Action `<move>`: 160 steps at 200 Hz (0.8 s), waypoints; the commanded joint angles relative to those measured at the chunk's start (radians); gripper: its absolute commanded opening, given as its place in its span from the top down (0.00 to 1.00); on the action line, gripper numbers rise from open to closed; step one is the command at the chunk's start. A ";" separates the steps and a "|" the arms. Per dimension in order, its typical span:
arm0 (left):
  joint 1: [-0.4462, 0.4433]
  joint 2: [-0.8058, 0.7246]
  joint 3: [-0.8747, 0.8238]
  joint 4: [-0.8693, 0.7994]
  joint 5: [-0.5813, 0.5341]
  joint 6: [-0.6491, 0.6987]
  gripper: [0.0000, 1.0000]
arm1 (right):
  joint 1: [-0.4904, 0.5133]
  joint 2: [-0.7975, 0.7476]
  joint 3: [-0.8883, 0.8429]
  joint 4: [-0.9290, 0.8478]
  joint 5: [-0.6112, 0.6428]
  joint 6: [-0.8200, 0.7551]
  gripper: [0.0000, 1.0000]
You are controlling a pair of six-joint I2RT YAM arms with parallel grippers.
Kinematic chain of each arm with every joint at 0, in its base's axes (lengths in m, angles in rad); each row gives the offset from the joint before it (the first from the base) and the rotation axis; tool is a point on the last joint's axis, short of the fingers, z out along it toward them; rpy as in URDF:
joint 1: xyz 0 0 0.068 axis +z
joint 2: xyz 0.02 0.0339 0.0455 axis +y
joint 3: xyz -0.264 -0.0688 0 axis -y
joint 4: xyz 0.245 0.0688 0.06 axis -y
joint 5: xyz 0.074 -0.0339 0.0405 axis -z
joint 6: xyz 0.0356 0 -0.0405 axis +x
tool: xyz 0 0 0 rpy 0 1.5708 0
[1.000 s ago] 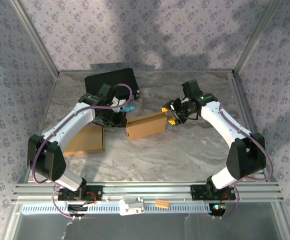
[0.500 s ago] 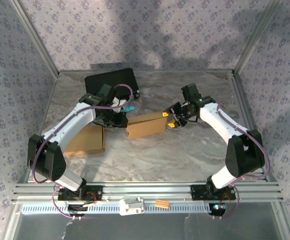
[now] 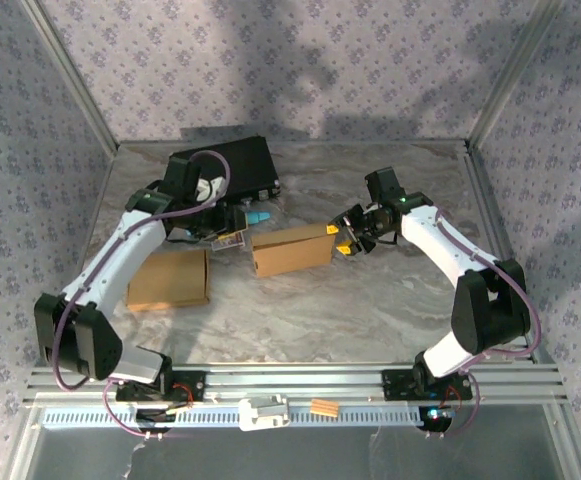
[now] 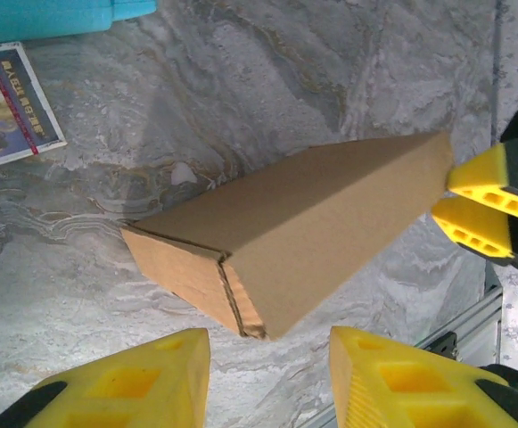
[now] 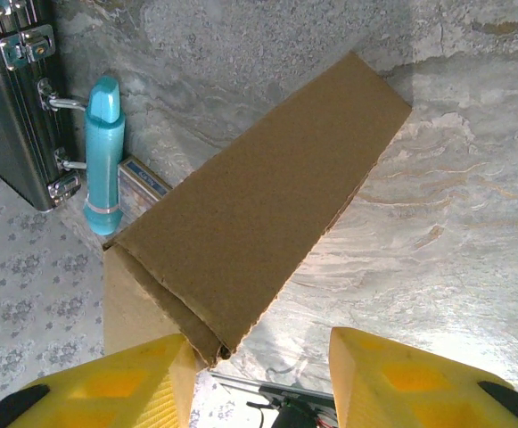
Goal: Fold the paper box
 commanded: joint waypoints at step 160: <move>-0.046 0.077 -0.129 0.099 0.062 -0.046 0.72 | -0.010 0.030 -0.016 -0.086 0.048 -0.017 0.57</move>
